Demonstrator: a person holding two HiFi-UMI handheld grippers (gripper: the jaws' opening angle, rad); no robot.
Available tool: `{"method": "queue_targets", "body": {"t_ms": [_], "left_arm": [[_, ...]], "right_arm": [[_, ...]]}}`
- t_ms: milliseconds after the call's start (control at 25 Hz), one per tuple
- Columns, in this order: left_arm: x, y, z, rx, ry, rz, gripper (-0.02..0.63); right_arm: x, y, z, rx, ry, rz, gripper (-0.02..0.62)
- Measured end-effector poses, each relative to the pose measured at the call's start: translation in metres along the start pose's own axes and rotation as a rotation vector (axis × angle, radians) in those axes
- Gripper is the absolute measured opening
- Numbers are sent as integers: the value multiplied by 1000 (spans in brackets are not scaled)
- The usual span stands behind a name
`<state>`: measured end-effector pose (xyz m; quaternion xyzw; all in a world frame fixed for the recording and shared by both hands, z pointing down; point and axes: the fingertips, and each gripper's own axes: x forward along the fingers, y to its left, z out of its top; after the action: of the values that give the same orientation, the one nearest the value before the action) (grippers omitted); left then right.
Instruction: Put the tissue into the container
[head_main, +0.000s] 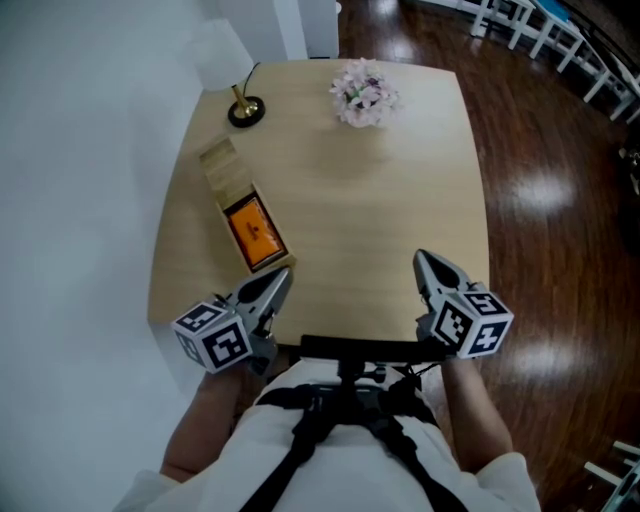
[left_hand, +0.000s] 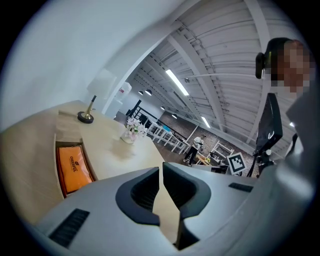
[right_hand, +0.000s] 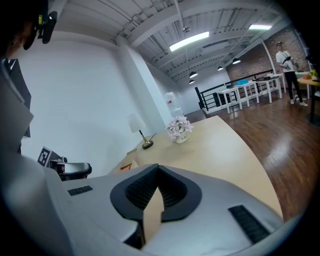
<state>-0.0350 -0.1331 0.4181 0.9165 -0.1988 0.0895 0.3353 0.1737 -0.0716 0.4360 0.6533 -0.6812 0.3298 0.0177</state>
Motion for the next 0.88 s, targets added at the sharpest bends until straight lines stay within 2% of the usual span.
{"method": "queue_targets", "body": {"t_ms": [880], "left_arm": [[-5,-4,-2,-5,10,-7,17]], "right_arm": [[5,3,-2,-14,32,-8,-11]]}}
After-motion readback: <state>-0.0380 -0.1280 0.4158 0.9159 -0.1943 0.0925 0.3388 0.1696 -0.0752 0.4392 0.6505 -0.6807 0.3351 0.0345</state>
